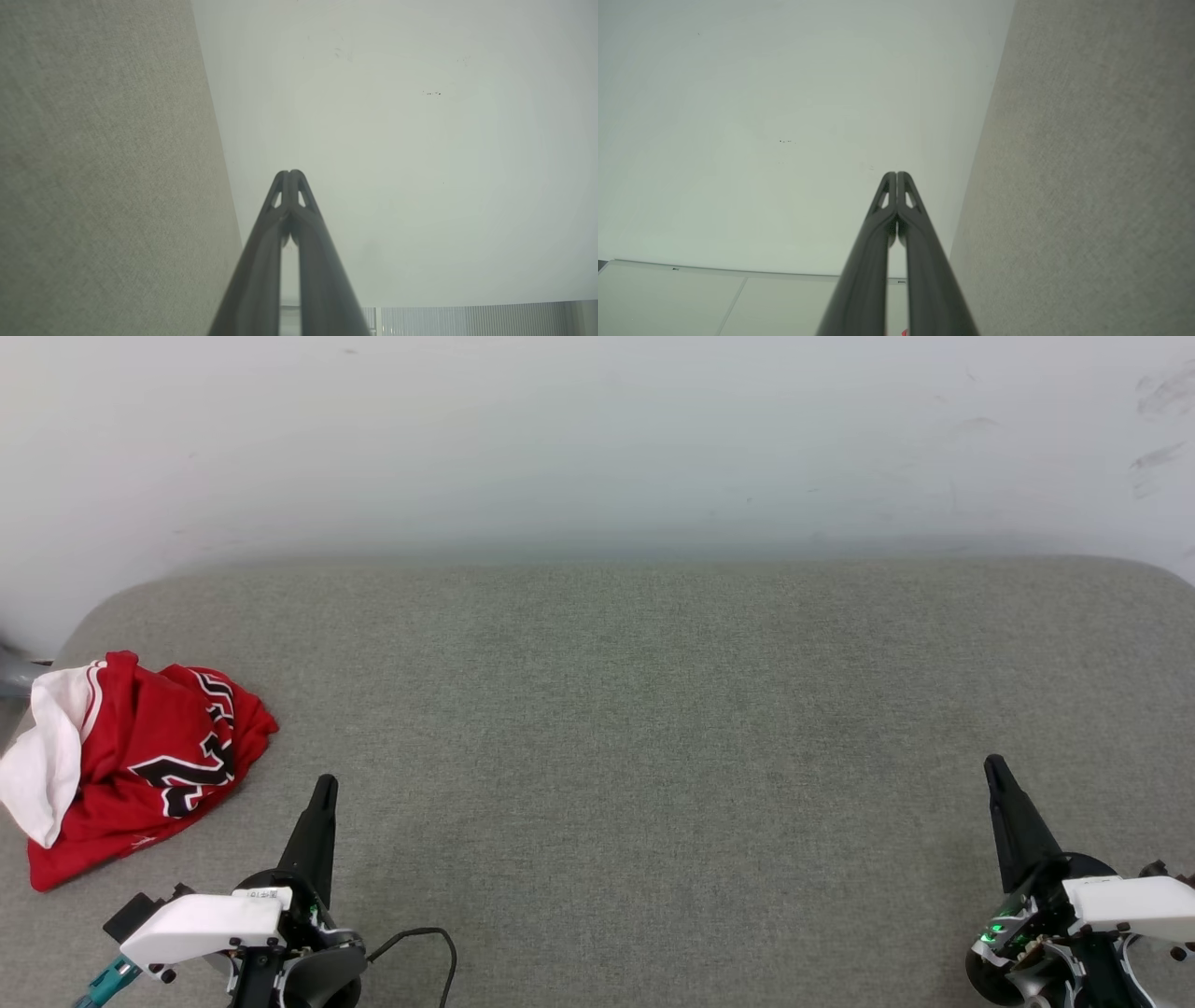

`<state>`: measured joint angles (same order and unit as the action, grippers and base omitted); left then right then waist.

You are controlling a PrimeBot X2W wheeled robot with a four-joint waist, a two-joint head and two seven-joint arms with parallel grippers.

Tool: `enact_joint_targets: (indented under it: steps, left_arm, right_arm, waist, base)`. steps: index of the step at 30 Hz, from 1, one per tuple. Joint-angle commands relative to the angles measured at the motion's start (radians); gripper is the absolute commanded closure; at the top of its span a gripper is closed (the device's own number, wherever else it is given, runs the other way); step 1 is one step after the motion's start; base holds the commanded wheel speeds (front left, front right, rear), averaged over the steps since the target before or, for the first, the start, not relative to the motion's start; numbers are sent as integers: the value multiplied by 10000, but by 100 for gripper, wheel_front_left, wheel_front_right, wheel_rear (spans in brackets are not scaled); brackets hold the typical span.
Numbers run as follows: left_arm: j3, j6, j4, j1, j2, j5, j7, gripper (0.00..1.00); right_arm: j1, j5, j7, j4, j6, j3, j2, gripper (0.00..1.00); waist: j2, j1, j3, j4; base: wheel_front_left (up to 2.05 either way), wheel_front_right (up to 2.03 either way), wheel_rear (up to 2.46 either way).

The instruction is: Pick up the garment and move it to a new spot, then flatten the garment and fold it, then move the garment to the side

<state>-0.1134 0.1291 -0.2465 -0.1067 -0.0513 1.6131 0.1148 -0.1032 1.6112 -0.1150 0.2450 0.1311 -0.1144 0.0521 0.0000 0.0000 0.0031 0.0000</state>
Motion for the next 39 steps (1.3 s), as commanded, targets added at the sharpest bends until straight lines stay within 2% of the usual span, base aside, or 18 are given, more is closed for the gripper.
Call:
enact_joint_targets:
  steps: [1,39]
  left_arm:
    - [-24,40,11,-54,24,1,17,100]
    - [-26,41,12,-54,25,0,16,100]
  right_arm:
    - [-105,31,-4,6,-7,-4,-34,100]
    - [-105,32,-3,6,-7,-1,-34,100]
  waist:
    - [0,0,0,0]
    - [0,0,0,0]
  base:
    - [0,0,0]
    - [0,0,0]
